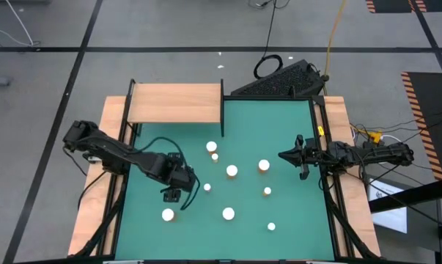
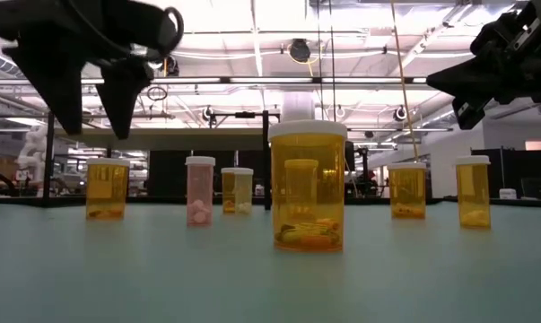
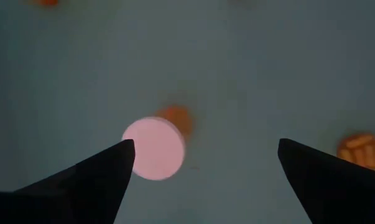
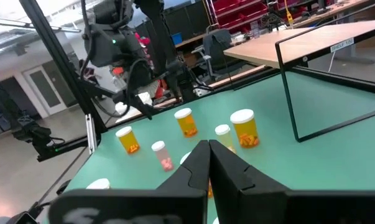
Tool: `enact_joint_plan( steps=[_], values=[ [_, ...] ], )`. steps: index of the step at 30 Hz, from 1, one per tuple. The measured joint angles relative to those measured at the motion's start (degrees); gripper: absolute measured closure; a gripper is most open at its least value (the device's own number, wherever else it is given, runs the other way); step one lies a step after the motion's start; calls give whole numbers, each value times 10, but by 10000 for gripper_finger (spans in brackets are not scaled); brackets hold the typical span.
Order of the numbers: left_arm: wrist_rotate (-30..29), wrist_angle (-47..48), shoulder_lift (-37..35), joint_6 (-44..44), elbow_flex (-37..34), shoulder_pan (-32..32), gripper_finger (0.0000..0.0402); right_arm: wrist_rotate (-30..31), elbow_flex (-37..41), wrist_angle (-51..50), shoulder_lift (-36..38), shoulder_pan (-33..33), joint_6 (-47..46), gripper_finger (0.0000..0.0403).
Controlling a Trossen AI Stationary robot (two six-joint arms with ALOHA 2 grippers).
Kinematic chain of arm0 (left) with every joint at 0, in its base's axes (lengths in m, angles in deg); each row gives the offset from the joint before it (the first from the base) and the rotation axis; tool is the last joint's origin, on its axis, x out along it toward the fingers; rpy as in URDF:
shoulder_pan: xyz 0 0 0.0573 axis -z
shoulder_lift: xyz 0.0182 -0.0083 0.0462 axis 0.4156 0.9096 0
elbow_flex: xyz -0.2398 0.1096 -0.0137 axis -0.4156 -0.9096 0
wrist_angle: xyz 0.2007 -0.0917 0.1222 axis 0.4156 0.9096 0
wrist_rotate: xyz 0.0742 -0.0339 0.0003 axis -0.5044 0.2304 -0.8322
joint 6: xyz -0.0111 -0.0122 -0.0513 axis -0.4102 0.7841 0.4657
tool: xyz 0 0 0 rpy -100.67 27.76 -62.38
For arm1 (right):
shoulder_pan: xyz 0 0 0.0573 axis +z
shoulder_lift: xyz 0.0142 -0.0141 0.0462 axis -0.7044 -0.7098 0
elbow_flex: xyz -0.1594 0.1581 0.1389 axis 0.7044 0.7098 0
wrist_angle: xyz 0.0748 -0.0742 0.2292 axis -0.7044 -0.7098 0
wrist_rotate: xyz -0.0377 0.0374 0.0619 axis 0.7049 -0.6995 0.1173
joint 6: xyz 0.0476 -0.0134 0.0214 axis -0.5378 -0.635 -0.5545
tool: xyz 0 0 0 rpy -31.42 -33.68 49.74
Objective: Pick and place medicine bottles onto shelf by color
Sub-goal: Put the big orange pill bottle on the shelf
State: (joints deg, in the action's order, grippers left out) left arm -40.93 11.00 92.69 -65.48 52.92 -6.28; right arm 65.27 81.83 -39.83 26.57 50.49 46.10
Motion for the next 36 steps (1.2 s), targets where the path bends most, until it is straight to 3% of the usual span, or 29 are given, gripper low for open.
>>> enact_joint_plan(
  steps=[14, 31, 36],
  values=[
    [-15, 2, 5, -22, -4, -43, 2, -1, 0, 1, 0, 0, 7, 403],
    [40, -51, 5, -51, -80, -93, 3, -2, 0, 0, 0, 0, 4, 403],
    [39, -60, 5, -49, -80, -93, 30, -2, 0, 0, 0, 0, 5, 403]
  ],
)
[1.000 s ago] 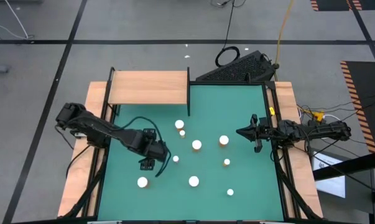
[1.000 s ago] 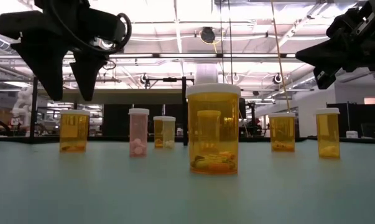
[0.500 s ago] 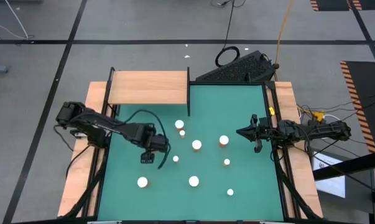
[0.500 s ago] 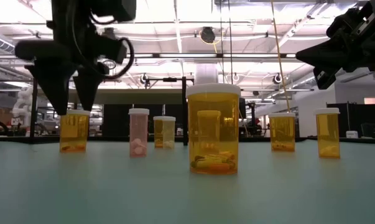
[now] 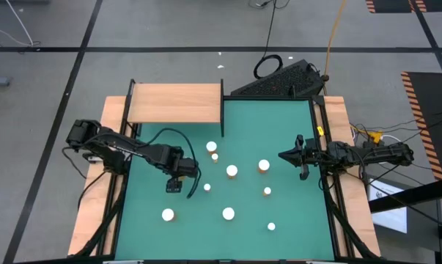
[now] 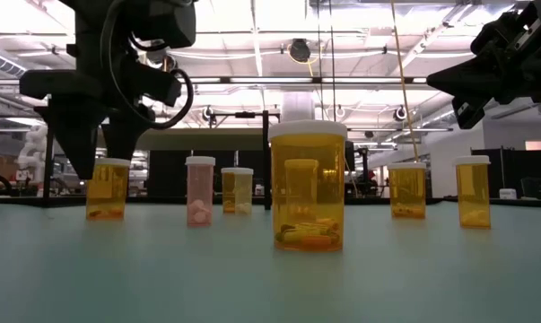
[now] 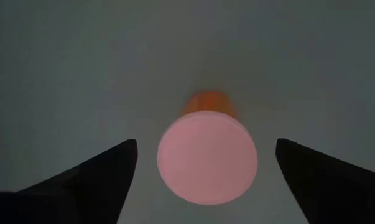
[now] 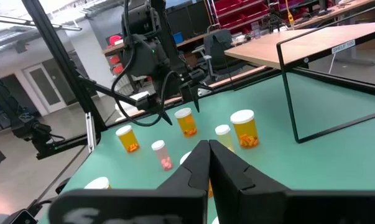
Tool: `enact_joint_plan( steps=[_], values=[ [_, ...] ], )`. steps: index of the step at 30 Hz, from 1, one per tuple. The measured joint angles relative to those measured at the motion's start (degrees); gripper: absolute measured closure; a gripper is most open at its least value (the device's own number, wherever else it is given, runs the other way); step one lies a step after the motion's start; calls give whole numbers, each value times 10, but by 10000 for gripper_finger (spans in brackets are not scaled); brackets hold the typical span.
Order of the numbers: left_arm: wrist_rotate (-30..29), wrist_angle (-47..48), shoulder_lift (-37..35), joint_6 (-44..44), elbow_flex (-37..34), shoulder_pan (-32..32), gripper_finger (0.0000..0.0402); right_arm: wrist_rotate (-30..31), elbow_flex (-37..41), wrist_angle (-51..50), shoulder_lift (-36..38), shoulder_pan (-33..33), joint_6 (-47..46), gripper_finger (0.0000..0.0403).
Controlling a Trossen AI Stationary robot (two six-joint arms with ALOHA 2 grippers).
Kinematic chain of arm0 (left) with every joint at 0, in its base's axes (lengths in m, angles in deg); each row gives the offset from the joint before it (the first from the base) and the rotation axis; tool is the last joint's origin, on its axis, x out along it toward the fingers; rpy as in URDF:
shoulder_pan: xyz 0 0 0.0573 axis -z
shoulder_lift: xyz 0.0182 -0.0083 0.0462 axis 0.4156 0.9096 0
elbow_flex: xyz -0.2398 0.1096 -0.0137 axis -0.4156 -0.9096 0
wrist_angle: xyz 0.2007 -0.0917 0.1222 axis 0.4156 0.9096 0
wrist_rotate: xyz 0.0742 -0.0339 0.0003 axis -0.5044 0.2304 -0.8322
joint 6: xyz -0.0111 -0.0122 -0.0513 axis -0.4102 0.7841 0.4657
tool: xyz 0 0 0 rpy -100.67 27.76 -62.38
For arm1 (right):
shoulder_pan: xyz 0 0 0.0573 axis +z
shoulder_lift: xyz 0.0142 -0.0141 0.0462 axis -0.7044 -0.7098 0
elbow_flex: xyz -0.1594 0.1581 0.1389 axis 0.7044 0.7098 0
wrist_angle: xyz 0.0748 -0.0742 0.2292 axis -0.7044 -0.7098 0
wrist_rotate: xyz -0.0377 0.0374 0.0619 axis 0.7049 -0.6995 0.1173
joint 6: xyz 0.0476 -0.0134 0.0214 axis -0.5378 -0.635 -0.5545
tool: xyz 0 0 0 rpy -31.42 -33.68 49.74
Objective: Pick and place medicine bottles onto shelf by color
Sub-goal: Put the big orange pill bottle on the shelf
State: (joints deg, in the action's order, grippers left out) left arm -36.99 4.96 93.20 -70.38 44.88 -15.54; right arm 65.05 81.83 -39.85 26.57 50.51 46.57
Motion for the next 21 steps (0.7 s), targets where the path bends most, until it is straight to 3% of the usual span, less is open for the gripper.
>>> enact_joint_plan(
  steps=[13, 17, 21],
  values=[
    [0, -3, 0, 0, 0, 0, 173, 0, 0, 0, 0, 0, 0, 403],
    [0, -3, 0, 0, 0, 0, 194, 1, 0, 0, 0, 0, 0, 403],
    [0, -1, 0, -5, 0, 0, 186, 2, 0, 0, 0, 0, 0, 403]
  ],
)
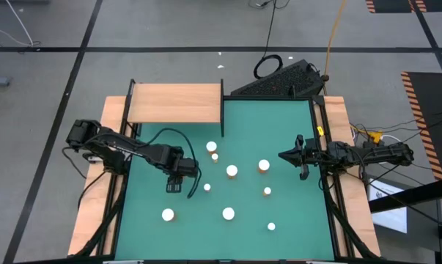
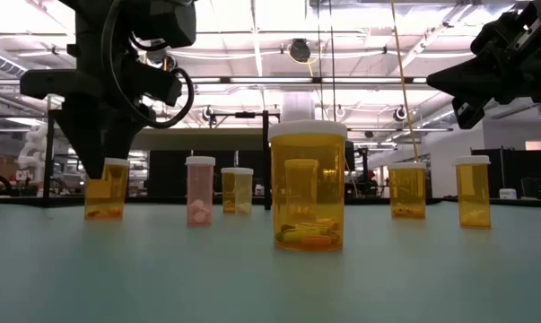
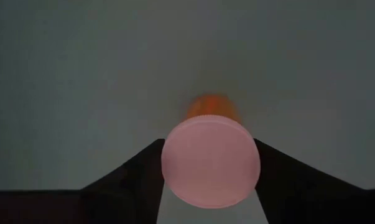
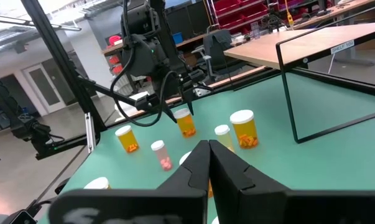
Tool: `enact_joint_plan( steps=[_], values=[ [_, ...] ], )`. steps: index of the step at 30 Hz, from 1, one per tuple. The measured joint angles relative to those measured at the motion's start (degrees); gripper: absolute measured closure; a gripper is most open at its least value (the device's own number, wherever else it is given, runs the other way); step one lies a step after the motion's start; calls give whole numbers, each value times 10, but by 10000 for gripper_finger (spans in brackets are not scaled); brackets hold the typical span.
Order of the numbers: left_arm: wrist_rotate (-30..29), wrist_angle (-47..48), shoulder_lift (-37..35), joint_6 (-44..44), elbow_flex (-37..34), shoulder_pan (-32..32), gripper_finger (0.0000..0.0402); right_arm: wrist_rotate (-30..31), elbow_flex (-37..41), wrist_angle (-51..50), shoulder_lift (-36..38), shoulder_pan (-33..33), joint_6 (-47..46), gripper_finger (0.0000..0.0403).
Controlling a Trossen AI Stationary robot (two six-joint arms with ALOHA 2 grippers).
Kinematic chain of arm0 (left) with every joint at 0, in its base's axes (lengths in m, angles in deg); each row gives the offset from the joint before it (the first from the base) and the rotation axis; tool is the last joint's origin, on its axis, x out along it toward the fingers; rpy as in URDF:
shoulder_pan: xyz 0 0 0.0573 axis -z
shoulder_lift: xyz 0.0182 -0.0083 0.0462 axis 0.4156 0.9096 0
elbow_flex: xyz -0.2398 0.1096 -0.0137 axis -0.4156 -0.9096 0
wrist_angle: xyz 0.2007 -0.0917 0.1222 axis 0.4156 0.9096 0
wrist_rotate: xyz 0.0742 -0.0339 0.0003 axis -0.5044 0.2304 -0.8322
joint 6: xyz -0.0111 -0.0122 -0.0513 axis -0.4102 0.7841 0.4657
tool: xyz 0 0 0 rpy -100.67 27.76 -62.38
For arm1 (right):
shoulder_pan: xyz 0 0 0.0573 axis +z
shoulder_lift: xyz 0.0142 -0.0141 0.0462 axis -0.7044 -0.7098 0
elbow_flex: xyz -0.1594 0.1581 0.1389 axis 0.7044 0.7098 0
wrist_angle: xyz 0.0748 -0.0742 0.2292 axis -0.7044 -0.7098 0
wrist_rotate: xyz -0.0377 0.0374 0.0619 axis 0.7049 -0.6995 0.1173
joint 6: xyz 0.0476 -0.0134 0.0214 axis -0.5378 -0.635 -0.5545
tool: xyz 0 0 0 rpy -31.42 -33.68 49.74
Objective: Pick and place medicine bottles onto shelf by color
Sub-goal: Put the big orange pill bottle on the shelf
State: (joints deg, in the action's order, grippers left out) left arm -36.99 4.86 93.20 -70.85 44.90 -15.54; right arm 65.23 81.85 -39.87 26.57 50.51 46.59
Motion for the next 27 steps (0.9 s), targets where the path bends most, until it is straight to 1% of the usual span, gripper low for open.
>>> enact_joint_plan(
  steps=[5, 11, 14, 17, 20, 27],
  values=[
    [0, 22, 0, -17, 6, 0, 172, 0, 0, 0, 0, 0, 0, 403],
    [-3, 68, 0, -37, 49, -1, 195, 0, 0, 0, 0, 0, 5, 403],
    [-6, 94, 0, -39, 86, -3, 198, 0, 0, 0, 0, 0, 12, 403],
    [-22, 129, 0, -40, 128, -3, 185, 0, 0, 0, 0, 0, 13, 403],
    [-49, 185, 0, -51, 178, -3, 175, 0, 0, 0, 0, 0, 13, 403],
    [-88, 283, 0, -83, 312, -29, 198, 0, 0, 2, 0, 0, 13, 403]
  ],
)
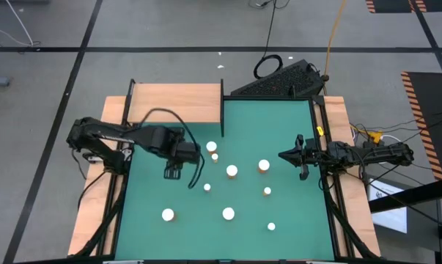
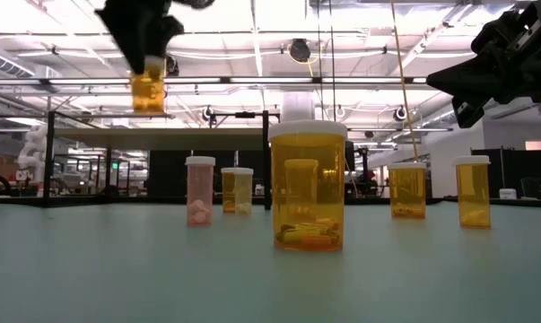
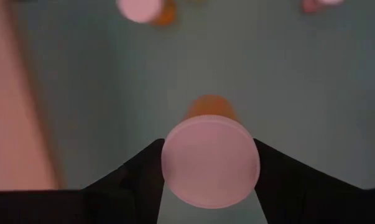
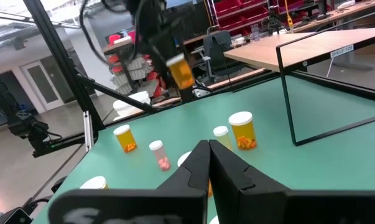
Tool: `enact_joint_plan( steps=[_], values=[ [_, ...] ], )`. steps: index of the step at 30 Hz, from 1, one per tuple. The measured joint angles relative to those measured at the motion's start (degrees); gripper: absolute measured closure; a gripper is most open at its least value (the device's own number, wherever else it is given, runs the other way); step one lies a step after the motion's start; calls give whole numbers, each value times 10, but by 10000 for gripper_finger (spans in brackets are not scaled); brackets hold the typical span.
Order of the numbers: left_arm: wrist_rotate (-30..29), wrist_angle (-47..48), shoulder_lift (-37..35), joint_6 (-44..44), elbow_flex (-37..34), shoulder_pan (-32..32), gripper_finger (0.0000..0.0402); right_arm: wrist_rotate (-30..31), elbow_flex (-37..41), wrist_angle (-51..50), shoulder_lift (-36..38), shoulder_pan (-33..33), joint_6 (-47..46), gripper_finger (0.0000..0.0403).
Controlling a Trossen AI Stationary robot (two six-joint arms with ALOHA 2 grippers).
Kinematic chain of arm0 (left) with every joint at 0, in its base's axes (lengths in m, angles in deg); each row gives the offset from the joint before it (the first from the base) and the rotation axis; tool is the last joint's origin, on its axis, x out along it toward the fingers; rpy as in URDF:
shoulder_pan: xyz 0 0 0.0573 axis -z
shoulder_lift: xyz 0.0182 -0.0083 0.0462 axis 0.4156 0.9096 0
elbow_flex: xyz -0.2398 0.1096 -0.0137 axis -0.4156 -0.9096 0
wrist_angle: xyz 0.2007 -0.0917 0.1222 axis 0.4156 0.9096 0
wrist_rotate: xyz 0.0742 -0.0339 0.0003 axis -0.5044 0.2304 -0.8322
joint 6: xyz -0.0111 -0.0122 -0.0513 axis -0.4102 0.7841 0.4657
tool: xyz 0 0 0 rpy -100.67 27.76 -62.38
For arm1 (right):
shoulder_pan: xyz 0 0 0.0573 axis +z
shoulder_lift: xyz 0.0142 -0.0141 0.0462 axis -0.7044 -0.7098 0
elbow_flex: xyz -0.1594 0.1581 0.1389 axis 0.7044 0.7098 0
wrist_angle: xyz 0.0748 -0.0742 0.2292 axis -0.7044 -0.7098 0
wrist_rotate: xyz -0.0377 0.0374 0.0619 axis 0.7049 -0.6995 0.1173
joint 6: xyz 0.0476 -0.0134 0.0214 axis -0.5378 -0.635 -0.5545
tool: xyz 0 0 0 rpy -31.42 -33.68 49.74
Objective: Pick and place medicine bottles onto shelf by color
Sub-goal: Put the big orange pill bottle on the shelf
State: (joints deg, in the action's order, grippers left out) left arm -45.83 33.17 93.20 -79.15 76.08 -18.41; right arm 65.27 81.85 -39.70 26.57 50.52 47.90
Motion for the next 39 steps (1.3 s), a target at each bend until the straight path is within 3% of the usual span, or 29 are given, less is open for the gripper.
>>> enact_joint_plan(
  steps=[8, 15, 21, 27, 39],
  values=[
    [-60, 82, -1, -30, 120, -80, 177, 0, 0, 3, 0, 0, -1, 403],
    [-66, 80, -6, -73, 182, -203, 199, 0, 0, 3, 0, 0, 11, 403],
    [-66, 80, -4, -104, 188, -322, 180, 0, 0, 21, 0, 0, 95, 403],
    [-45, 80, -4, -118, 188, -430, 191, 0, 0, 68, 0, 0, 161, 403],
    [-20, 79, -4, -92, 188, -585, 179, 2, 0, 67, 0, 0, 169, 403]
  ],
)
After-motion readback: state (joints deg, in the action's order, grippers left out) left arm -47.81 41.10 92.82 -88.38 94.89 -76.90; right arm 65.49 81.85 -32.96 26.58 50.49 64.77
